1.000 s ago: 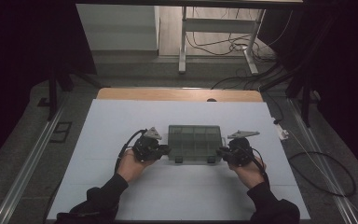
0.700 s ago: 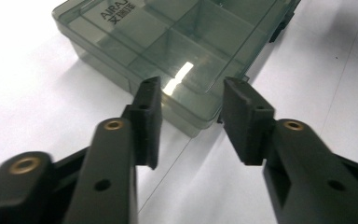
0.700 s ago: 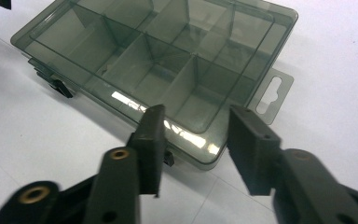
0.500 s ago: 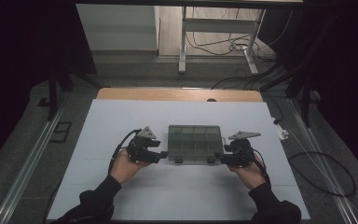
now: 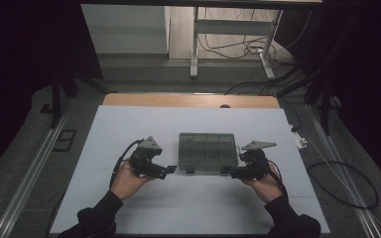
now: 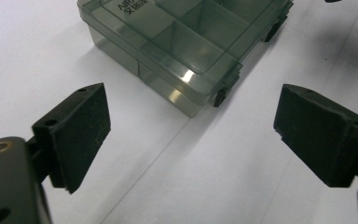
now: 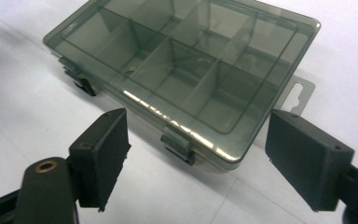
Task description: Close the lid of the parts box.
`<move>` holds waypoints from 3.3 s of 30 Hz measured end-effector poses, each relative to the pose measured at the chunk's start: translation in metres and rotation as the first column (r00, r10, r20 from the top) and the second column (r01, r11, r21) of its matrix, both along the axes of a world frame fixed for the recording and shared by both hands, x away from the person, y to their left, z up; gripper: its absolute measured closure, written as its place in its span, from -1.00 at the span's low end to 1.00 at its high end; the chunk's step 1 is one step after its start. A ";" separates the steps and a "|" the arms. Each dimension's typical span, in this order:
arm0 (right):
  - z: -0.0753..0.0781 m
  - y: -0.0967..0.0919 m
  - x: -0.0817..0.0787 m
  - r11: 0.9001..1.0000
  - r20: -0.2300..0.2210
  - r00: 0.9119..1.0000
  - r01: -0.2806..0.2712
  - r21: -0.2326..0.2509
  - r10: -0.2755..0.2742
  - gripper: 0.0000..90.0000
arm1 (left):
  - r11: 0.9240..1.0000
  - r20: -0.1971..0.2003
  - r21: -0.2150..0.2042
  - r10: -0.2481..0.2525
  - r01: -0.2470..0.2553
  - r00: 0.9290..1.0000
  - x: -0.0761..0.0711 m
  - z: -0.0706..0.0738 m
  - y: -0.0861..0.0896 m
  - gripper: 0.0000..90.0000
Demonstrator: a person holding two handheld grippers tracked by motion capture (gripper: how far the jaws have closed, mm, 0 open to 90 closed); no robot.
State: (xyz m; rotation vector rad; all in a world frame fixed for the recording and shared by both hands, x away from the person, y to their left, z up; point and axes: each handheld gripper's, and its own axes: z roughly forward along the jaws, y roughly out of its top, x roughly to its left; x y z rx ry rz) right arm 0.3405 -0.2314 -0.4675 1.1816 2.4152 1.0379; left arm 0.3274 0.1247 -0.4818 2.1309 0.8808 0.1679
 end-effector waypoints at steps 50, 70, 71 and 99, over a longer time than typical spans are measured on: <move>0.012 -0.025 -0.046 0.997 0.006 0.999 -0.035 0.062 0.035 -0.88 | 0.997 0.062 -0.033 0.073 -0.071 0.995 -0.061 0.007 0.047 -0.93; 0.012 -0.039 -0.063 0.998 0.006 1.000 -0.025 0.061 0.024 -0.90 | 0.994 0.070 -0.044 0.103 -0.100 0.992 -0.078 0.008 0.062 -0.92; 0.012 -0.040 -0.064 0.998 0.005 1.000 -0.024 0.060 0.024 -0.91 | 0.993 0.069 -0.048 0.109 -0.105 0.992 -0.080 0.008 0.063 -0.92; 0.009 -0.069 -0.090 0.997 0.009 0.999 0.040 0.061 -0.041 -0.96 | 0.978 0.058 -0.085 0.194 -0.188 0.979 -0.112 0.003 0.097 -0.92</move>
